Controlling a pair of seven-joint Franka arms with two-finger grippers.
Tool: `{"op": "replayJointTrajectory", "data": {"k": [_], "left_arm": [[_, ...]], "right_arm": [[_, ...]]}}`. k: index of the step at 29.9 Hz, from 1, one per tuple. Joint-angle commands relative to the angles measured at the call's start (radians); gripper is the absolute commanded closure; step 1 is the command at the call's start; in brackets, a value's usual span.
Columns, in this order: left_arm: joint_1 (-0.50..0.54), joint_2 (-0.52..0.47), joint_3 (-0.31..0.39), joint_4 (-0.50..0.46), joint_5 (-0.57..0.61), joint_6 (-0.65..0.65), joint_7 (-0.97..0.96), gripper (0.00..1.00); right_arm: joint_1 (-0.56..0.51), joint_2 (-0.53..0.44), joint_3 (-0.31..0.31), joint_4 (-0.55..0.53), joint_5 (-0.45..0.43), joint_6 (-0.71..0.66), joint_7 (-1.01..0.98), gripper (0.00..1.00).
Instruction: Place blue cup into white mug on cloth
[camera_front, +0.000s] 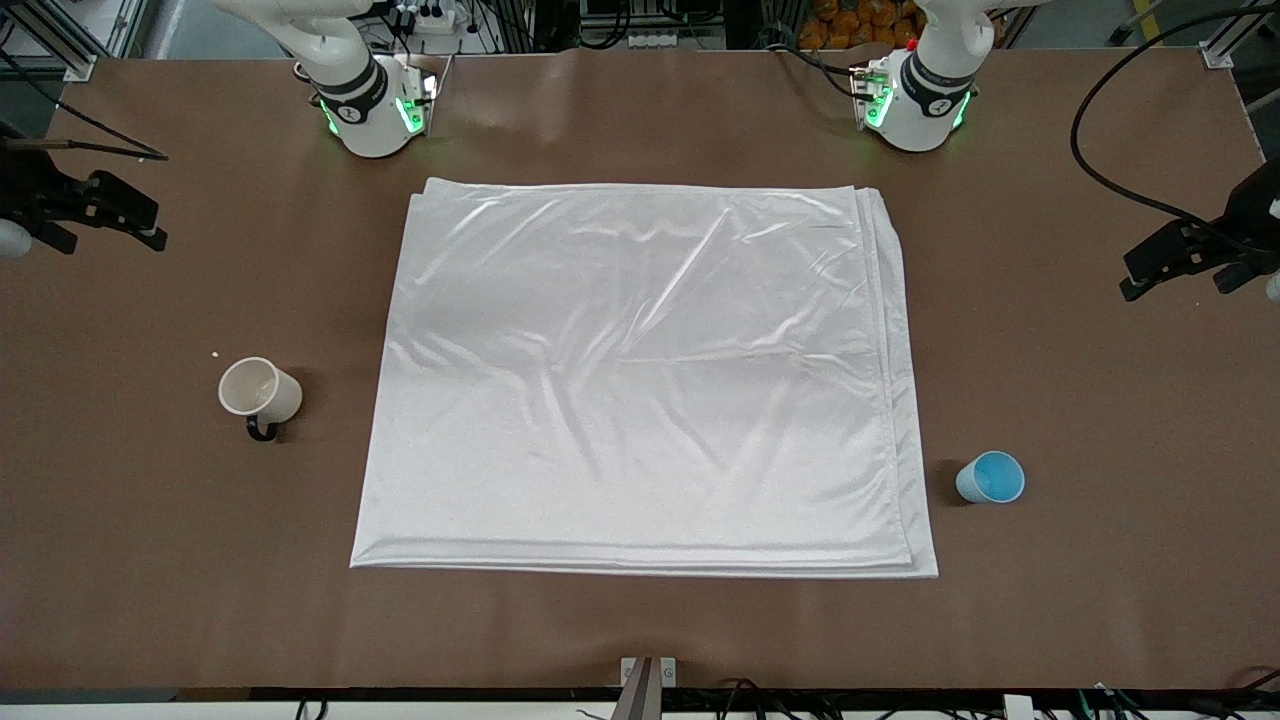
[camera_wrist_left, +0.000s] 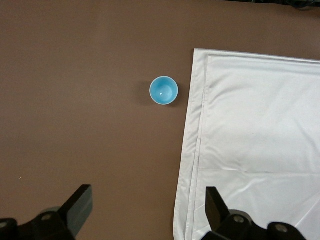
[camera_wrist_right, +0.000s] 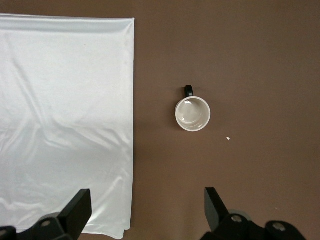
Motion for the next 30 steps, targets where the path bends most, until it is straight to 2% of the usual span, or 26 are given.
{"op": "replayJointTrajectory", "data": {"k": [1, 16, 30], "left_arm": [[0.003, -0.007, 0.000, 0.002, -0.018, -0.016, 0.031, 0.00], [0.008, 0.002, 0.002, 0.000, -0.021, -0.016, 0.044, 0.00], [0.017, 0.099, 0.008, -0.006, -0.017, 0.039, 0.064, 0.00]], "right_arm": [[0.001, 0.004, -0.005, 0.009, 0.004, -0.003, -0.010, 0.00], [0.001, 0.012, -0.006, 0.007, 0.003, -0.001, -0.010, 0.00], [0.002, 0.027, -0.008, -0.016, 0.001, 0.017, -0.012, 0.00]]}}
